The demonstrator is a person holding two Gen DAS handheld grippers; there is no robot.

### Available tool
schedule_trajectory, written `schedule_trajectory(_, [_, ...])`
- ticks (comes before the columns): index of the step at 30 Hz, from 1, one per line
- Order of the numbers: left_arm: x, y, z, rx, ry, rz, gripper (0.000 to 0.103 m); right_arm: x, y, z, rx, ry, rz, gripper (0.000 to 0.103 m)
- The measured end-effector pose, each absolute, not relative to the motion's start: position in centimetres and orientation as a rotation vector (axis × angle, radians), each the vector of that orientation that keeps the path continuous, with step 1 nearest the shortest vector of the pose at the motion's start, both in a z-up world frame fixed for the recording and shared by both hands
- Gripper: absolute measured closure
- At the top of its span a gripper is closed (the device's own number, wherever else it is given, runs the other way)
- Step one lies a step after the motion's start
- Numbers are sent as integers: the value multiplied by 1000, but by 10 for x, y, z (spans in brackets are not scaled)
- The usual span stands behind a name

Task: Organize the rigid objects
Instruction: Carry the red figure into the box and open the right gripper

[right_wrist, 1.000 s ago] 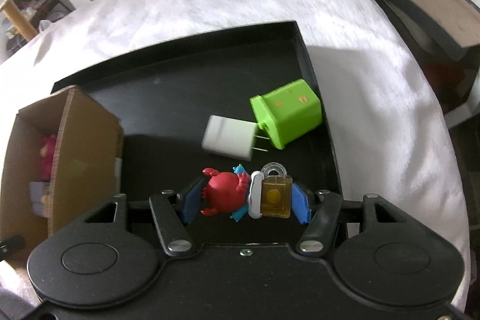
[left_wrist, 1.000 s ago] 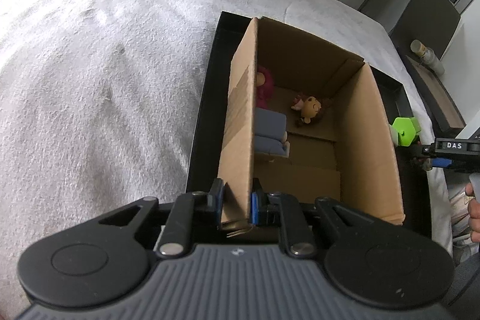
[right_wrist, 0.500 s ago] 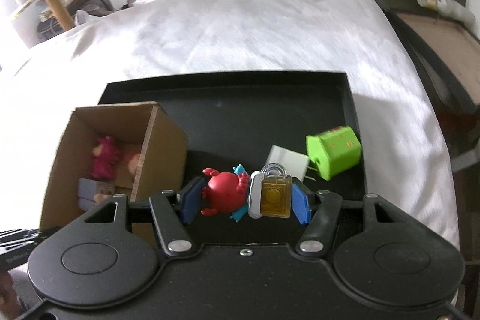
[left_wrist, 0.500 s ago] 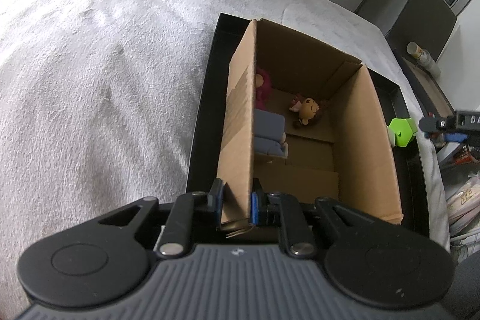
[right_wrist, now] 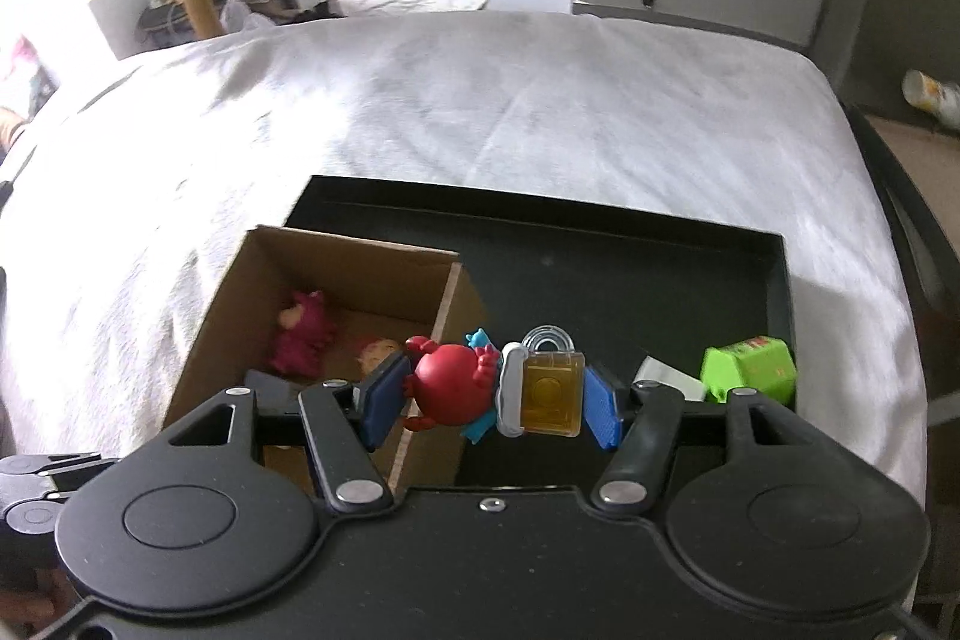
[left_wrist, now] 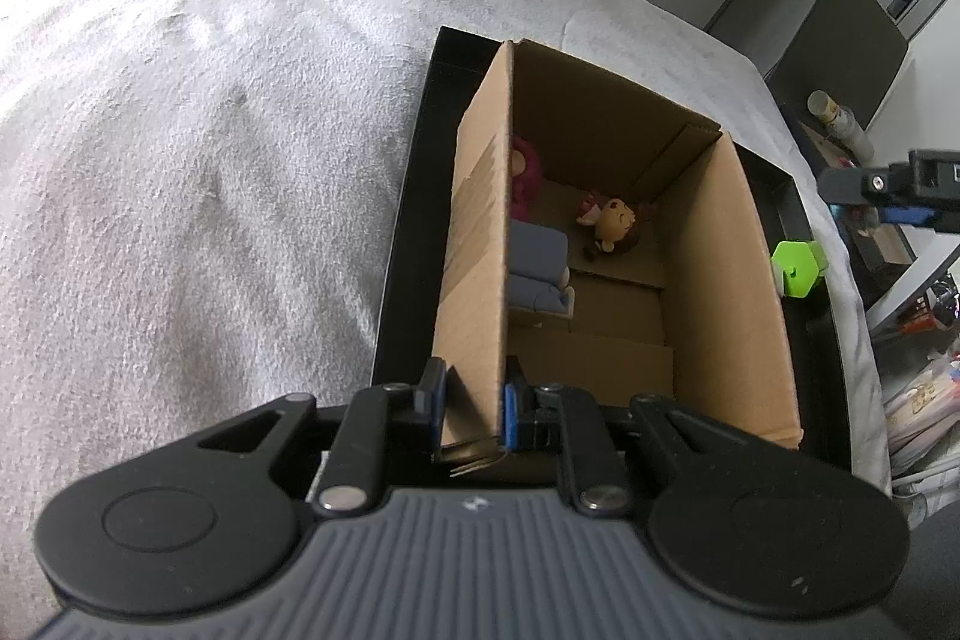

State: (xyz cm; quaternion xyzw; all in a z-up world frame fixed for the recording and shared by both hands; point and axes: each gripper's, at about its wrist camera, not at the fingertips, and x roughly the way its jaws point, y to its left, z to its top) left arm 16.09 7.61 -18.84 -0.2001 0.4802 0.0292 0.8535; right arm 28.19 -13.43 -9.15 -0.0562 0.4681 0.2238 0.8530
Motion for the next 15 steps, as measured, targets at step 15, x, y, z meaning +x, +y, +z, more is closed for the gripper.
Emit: schedule_trajectory(15, [159, 79, -190, -437, 1003, 50, 86, 298, -79, -96, -149, 1014, 530, 43])
